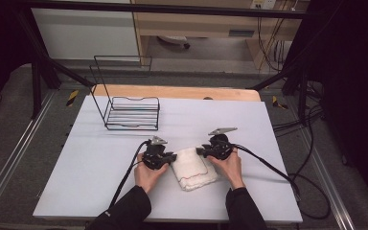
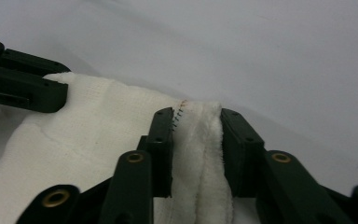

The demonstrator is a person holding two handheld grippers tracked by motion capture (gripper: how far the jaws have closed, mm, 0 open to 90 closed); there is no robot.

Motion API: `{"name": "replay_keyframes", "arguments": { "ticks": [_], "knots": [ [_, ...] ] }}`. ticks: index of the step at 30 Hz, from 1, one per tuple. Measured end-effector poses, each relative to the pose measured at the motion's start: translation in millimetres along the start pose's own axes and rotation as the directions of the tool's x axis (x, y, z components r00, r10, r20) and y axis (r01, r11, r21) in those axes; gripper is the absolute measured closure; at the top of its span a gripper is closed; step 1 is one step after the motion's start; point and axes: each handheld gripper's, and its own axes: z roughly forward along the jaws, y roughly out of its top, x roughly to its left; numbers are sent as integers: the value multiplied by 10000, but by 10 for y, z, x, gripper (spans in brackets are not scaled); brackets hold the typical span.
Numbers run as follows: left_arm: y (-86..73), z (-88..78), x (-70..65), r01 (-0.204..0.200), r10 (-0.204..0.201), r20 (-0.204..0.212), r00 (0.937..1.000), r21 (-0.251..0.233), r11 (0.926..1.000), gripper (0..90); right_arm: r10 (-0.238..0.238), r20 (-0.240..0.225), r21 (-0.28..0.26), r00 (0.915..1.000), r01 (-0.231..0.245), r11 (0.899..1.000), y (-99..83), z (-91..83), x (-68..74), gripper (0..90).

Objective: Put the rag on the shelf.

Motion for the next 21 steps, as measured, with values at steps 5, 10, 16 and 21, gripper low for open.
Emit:
{"name": "replay_keyframes", "arguments": {
  "ticks": [5,10,16,21],
  "knots": [
    [1,-5,-3,57,-57,-4,10000,-39,10000,808,156,-175,81,9997,-155,9998,9,-21,5,801],
    [-6,-22,-19,27,-27,-50,10000,-151,9999,816,12,-60,-155,10000,-13,9999,-6,-51,36,820],
    [-16,-88,-25,70,-63,118,9999,-535,9985,819,-129,-33,-642,9999,127,9979,-3,-150,78,824],
    [-1,-176,-51,26,6,349,9994,-914,9958,818,-133,-59,-1129,9999,126,9935,-8,-320,150,825]
  ]
}}
